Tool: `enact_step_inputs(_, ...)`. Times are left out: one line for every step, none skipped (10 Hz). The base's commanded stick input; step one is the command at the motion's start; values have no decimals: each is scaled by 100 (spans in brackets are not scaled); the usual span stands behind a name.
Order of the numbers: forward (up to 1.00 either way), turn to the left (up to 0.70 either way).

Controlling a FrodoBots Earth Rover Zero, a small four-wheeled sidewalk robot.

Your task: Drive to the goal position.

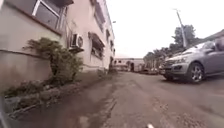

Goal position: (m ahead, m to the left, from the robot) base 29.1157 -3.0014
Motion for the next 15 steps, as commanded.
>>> enact_step_inputs(70, -20)
enact_step_inputs(70, -3)
enact_step_inputs(70, 0)
enact_step_inputs(70, 0)
enact_step_inputs(70, 0)
enact_step_inputs(70, -28)
enact_step_inputs(70, -28)
enact_step_inputs(70, -20)
enact_step_inputs(70, -3)
enact_step_inputs(70, 0)
enact_step_inputs(70, 0)
enact_step_inputs(70, -16)
enact_step_inputs(70, -24)
enact_step_inputs(70, -8)
enact_step_inputs(70, 0)
